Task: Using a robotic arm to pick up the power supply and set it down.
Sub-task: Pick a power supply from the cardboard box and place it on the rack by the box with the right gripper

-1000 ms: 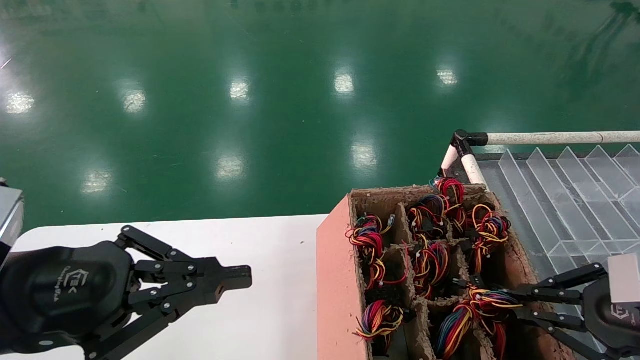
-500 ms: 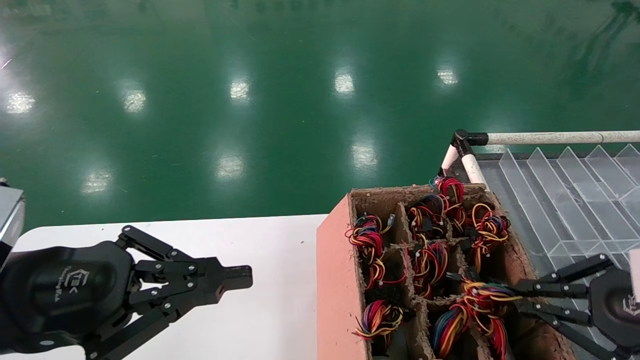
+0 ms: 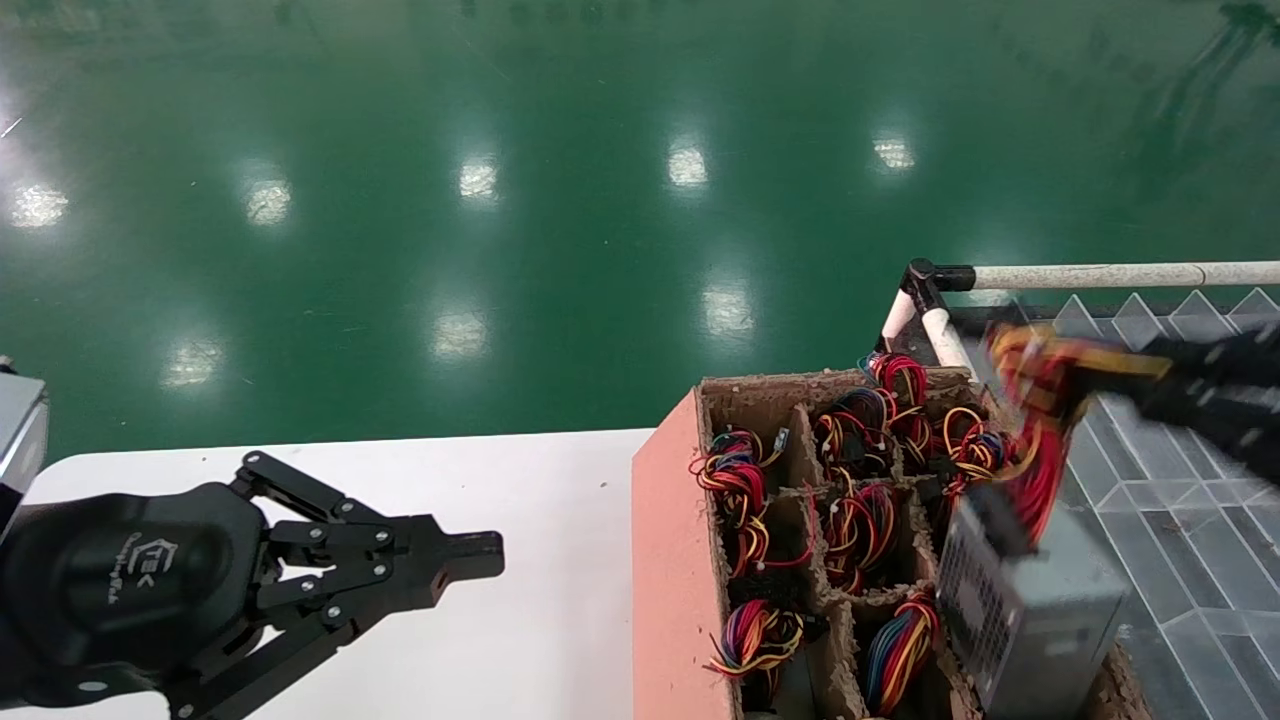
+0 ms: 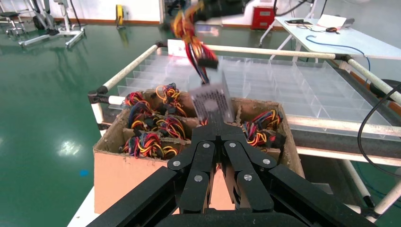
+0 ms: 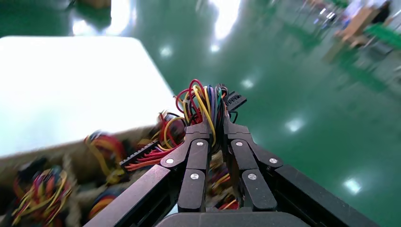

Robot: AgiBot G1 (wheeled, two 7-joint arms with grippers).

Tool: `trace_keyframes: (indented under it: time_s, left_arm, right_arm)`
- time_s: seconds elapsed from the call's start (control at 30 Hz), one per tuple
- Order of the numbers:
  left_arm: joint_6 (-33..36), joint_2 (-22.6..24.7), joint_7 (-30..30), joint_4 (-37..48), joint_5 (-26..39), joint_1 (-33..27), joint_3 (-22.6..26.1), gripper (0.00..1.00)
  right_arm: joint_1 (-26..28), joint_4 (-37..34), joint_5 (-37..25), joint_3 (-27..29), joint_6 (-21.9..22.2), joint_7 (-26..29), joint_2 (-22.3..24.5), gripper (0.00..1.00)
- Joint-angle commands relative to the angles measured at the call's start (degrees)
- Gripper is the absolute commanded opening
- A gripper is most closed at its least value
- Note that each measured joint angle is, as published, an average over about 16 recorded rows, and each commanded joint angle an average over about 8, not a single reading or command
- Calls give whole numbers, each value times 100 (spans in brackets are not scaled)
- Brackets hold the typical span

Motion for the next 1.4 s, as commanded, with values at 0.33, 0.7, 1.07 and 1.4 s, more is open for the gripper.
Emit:
trace_keyframes:
  time_s: [0.33, 0.7, 1.07, 1.4]
  left_arm:
    - [-2, -2, 2, 0, -3, -1, 4, 0]
    - [-3, -3, 4, 0, -5, -2, 8, 0]
    - [-5, -5, 6, 0, -8, -3, 12, 0]
    - [-7, -6, 8, 0, -10, -3, 15, 0]
  right_arm:
    - [731, -309, 402, 177, -21, -28, 6, 0]
    - [1644, -1026, -195, -47, 393, -436, -537, 0]
    - [2625, -2642, -1166, -531, 595, -826, -1054, 0]
    - [3238, -4196, -1724, -803, 980, -1249, -1431, 0]
